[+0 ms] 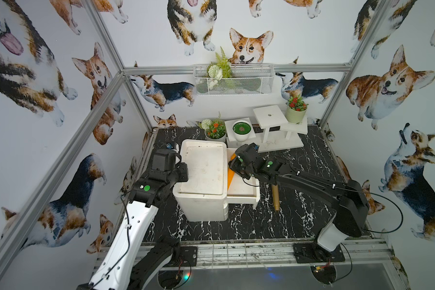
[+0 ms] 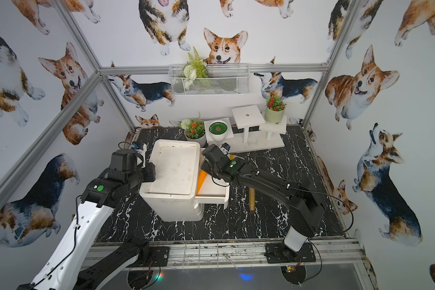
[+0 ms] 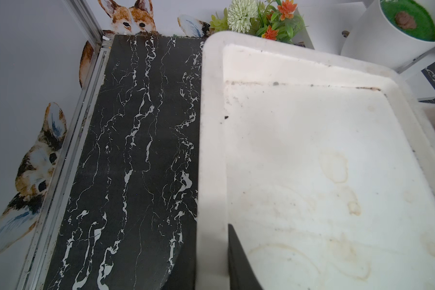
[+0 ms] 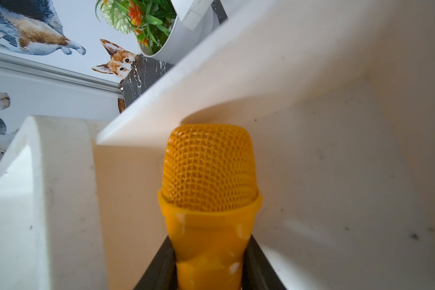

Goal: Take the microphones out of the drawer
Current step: Pick up the microphone from the drawer.

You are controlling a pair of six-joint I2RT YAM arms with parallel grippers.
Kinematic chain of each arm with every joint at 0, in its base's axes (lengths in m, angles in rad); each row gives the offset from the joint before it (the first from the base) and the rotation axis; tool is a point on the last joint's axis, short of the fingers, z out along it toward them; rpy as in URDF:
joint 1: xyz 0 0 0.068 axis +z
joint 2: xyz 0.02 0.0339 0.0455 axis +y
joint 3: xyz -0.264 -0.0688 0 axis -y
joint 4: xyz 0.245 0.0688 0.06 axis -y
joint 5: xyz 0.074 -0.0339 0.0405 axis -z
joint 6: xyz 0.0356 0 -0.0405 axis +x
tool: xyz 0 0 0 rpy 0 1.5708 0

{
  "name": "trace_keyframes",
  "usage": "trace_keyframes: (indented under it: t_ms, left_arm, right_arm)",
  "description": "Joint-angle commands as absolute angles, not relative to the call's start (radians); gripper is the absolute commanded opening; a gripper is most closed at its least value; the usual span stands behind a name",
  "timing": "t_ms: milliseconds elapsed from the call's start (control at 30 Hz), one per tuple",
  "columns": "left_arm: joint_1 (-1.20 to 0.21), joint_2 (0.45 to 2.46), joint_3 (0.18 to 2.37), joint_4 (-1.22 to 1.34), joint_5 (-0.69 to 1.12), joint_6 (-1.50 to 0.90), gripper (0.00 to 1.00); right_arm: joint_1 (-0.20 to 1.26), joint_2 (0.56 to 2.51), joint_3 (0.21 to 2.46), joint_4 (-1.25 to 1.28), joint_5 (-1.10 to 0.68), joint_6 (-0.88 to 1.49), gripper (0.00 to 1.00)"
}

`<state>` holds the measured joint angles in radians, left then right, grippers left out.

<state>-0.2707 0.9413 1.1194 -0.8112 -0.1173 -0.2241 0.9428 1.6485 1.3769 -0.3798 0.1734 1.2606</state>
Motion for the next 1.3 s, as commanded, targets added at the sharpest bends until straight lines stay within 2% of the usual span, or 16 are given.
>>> trace_keyframes:
  t_ms: [0,400,833,1000,1267]
  left_arm:
    - [-0.272,0.937,1.123,-0.755,-0.052,-0.268,0.01]
    - [-0.272,0.939,1.129,-0.761,-0.057,-0.261,0.01]
    - [-0.272,0.938,1.135,-0.773,-0.065,-0.256,0.01]
    - [-0.272,0.937,1.138,-0.776,-0.067,-0.254,0.01]
    - [-0.272,0.935,1.144,-0.783,-0.080,-0.251,0.01]
  right_arm:
    - [0.946,1.623,1.396,-0.403,0.202,1.189,0.24]
    - [0.946,1.591,1.529,-0.511,0.263,1.007,0.23]
    - [0.941,1.497,1.572,-0.567,0.371,0.798,0.21]
    - [0.914,1.416,1.550,-0.613,0.410,0.742,0.21]
    - [0.798,1.208,1.385,-0.642,0.448,0.745,0.20]
